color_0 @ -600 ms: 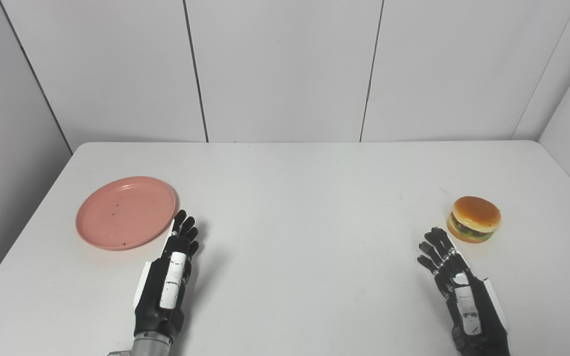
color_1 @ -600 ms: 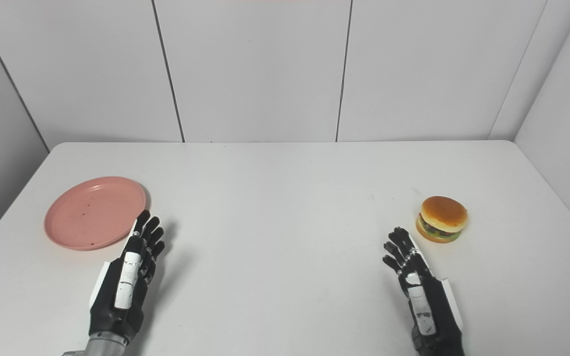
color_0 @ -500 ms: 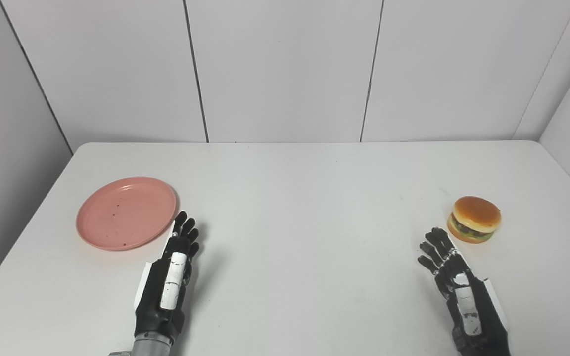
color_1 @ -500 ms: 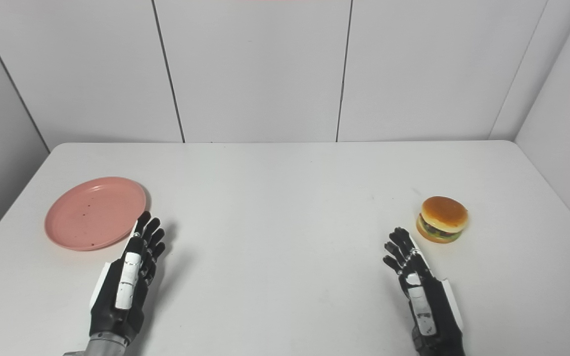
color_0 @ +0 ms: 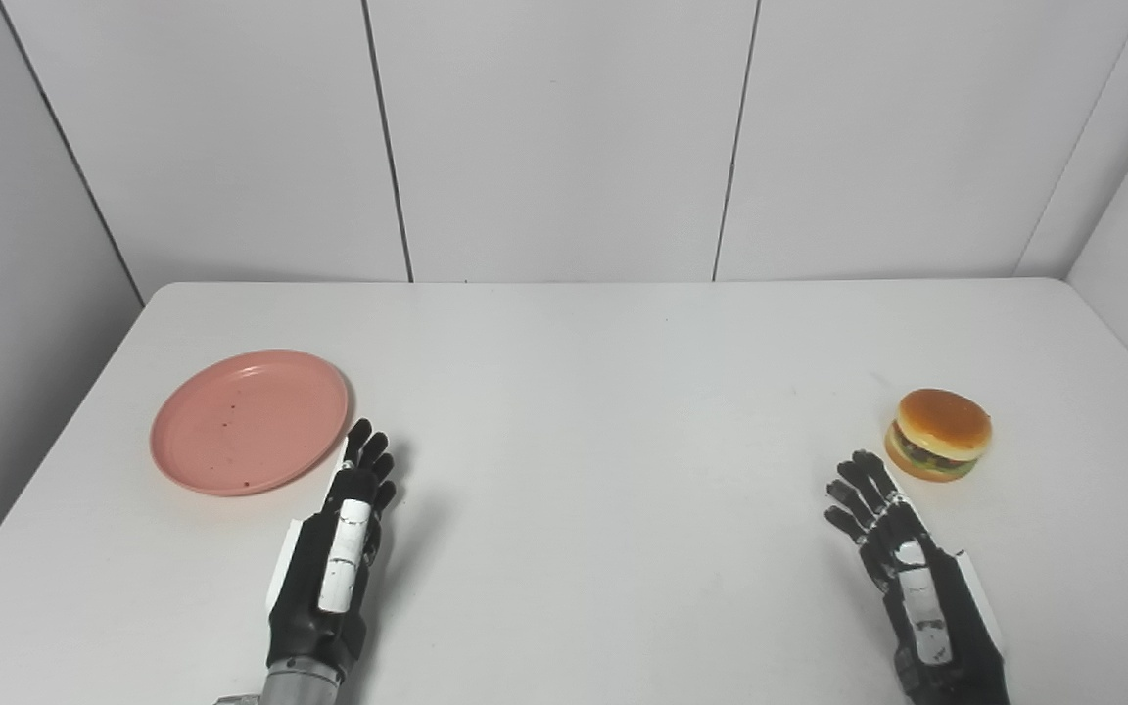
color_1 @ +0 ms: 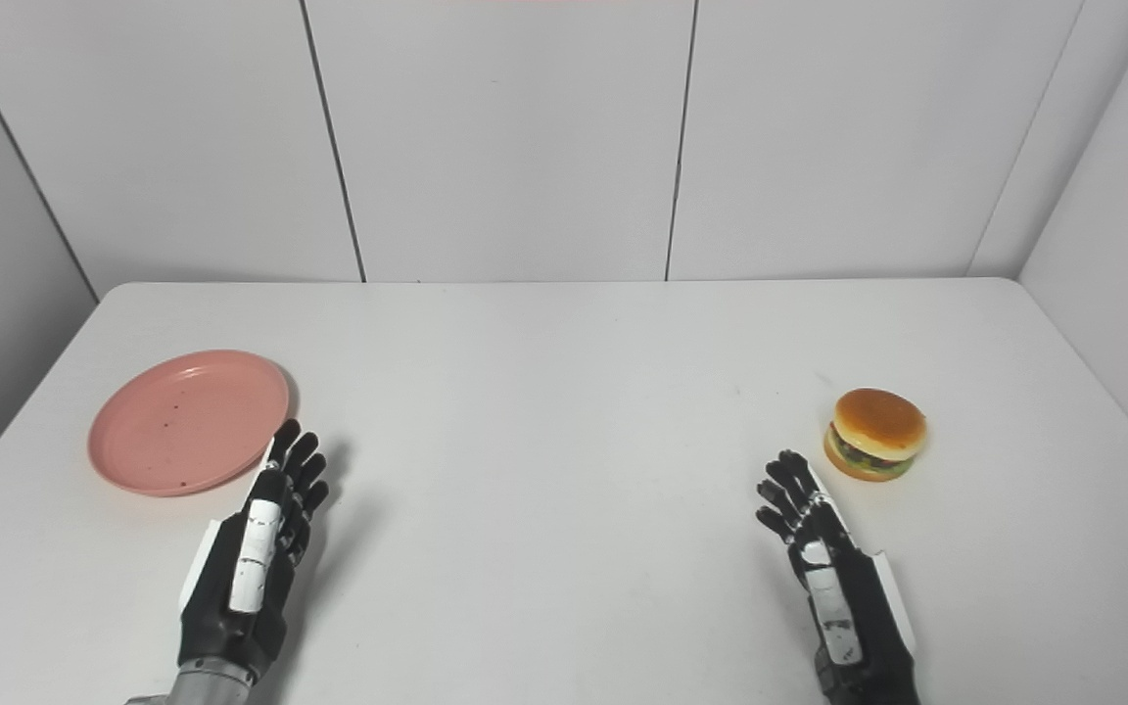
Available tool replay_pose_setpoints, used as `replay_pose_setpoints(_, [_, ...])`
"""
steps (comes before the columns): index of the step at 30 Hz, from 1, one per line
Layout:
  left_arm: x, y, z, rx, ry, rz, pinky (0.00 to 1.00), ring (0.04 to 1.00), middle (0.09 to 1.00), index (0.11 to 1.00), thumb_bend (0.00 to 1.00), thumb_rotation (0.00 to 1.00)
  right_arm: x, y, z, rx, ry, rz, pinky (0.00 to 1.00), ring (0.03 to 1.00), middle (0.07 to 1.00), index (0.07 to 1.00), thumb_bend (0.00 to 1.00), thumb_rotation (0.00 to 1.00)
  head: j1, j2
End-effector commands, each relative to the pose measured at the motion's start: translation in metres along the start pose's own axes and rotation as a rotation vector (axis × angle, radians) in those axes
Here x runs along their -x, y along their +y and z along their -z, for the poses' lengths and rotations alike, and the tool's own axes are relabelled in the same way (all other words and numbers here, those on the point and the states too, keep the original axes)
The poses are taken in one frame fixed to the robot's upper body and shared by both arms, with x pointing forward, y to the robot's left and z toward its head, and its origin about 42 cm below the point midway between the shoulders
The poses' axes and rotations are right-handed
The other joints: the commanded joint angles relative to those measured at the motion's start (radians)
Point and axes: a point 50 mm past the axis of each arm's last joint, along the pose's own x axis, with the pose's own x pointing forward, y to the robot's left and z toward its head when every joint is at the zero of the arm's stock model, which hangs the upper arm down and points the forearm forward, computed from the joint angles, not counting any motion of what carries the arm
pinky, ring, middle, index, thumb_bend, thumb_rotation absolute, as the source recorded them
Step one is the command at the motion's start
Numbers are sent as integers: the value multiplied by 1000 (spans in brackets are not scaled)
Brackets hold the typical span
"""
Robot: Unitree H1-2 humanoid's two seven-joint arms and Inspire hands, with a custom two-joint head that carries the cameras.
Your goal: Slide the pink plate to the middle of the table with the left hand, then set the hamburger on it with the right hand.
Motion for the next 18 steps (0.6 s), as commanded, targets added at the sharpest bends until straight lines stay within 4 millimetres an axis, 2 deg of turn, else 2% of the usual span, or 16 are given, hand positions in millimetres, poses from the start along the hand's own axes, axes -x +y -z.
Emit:
replay_pose_setpoints(1, [15, 5, -2, -20, -1, 1, 1000, 994, 992, 1000, 841, 889, 2, 0, 3, 2, 7, -10, 898, 909, 930, 924, 909, 946, 0, -1])
replay_pose_setpoints(18, [16, 5, -3, -27, 13, -1, 1000, 994, 992, 1000, 846, 905, 3, 1, 1, 8, 9, -15, 896, 908, 925, 919, 910, 942, 1, 6])
